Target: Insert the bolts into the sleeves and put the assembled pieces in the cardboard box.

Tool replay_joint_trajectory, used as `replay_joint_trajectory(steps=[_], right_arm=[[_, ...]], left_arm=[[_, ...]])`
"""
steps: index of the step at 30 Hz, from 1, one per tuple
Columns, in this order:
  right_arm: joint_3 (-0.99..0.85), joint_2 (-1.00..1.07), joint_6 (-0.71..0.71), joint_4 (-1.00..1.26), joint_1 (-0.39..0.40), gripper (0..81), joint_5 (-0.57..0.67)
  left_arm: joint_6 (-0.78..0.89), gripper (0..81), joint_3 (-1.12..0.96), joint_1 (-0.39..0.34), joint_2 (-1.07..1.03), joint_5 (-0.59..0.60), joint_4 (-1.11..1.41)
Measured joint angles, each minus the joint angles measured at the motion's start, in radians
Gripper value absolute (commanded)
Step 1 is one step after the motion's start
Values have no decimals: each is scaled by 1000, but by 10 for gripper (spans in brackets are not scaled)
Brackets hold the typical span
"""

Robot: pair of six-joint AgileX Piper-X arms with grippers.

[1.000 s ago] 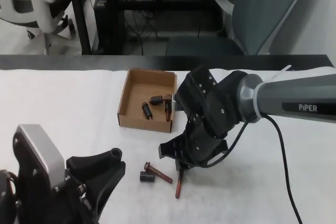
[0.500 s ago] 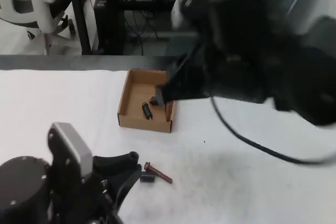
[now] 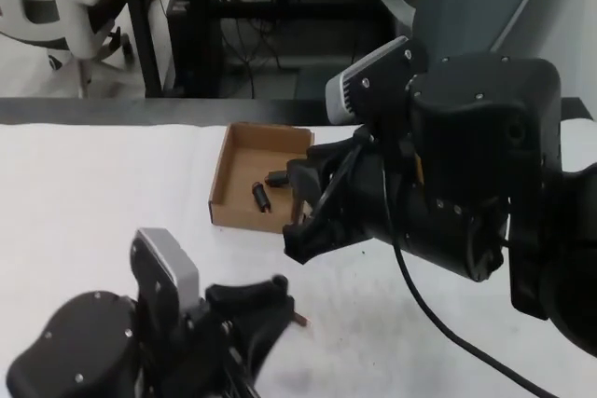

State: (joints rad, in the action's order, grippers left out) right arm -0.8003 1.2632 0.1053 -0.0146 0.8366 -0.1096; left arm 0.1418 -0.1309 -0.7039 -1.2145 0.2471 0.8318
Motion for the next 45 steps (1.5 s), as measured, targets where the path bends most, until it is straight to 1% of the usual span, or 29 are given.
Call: replay_joint_trajectory(steps=[2,6,22,35,45], right_arm=[[0,0,0,6,0,6,10],[0,0,0,8,0,6,30],[0,0,0,-1,39,6,41],[0,0,-26,-24,40,6,26],[0,0,-22,-38,40,6,26]], left_arm=[[0,18,0,-25,0,-13,5],[0,18,0,-36,0,-39,18],[-76,18,0,-35,0,-105,27],[-94,18,0,-35,0,-135,-22],[-98,18,-2,-35,0,-163,5]])
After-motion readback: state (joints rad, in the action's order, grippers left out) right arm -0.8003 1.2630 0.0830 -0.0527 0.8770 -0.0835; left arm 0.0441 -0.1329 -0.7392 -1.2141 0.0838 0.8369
